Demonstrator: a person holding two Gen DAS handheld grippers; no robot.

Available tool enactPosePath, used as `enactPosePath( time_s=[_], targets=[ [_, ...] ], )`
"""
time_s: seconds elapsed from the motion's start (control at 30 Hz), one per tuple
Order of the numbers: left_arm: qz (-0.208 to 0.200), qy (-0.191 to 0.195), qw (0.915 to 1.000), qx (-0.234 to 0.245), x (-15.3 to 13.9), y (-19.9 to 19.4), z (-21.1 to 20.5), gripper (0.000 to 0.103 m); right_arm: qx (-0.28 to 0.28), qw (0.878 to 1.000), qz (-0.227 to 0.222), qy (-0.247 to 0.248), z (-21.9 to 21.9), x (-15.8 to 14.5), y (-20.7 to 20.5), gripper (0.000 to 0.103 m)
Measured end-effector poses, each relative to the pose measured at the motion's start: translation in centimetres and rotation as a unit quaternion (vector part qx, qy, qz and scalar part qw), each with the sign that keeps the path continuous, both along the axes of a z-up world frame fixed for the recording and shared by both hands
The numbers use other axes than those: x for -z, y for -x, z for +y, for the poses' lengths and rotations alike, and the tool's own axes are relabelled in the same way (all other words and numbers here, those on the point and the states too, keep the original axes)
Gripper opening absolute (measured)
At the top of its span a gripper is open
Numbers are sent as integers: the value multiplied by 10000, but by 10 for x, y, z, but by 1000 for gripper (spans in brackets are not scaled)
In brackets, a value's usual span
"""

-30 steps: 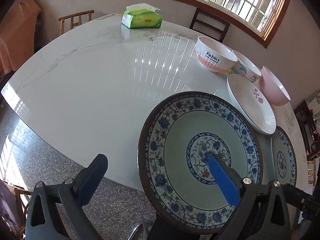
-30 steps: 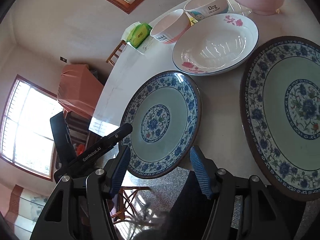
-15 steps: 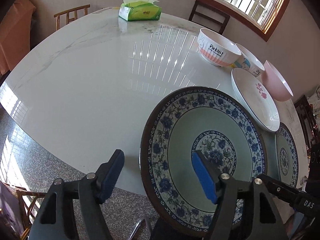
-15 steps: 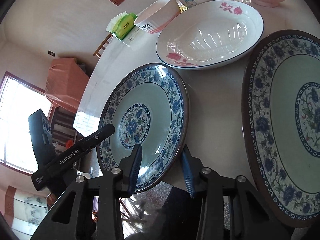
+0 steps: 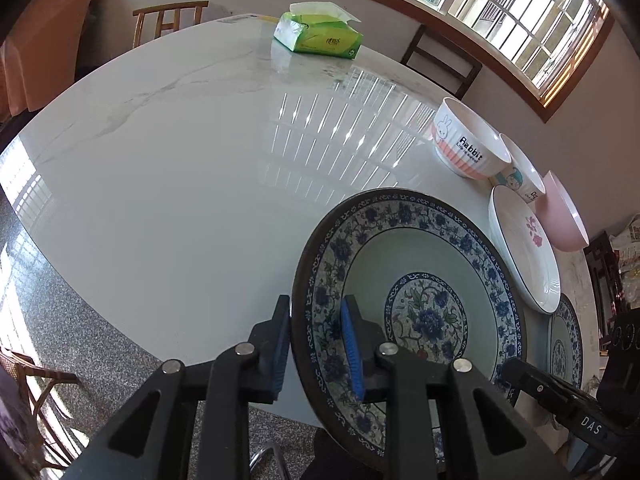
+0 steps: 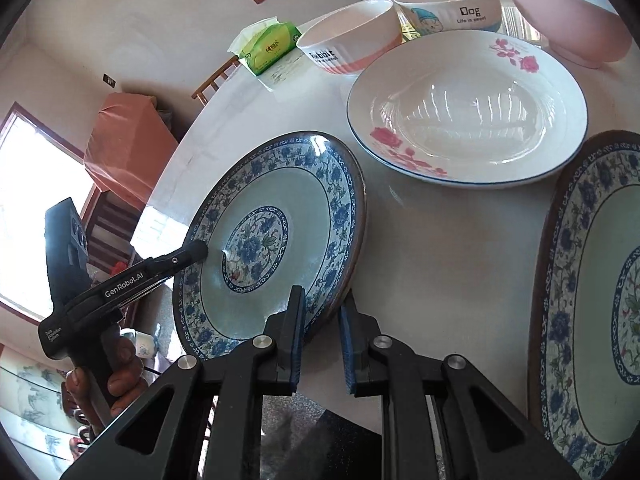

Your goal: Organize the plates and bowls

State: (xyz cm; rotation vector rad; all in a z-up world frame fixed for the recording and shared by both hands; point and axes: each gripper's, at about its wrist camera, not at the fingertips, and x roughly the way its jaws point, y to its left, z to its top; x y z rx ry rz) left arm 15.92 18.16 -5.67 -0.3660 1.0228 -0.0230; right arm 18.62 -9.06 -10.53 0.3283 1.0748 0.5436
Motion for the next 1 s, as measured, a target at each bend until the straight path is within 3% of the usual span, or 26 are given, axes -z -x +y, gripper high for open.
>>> enactPosePath(
  time_s=[0.4,0.67,0.77,0.83,0.87,1.0],
  targets=[
    [-74,-65,9992,-386,-2,-14,26,24,-139,9995,-216,190,30,-6,-19,17],
    [-149,-189,9985,-489,1,-16,28,25,-172,9996,-111,208,36,2,-22,18],
    [-271,-588,9957,-667,-2,-13,25,36,-215,9992,-182,297,36,0,-20,20],
    [-331,-882,9920,-840,-7,-7,25,60,-171,9983,-403,392,32,-7,-14,23],
    [-333,-992,9898,-970,-9,-4,26,66,-144,9975,-539,428,29,-12,-10,23],
    [-815,-778,9881,-1043,-24,20,29,68,-163,9958,-896,95,2,-38,14,30]
  ],
)
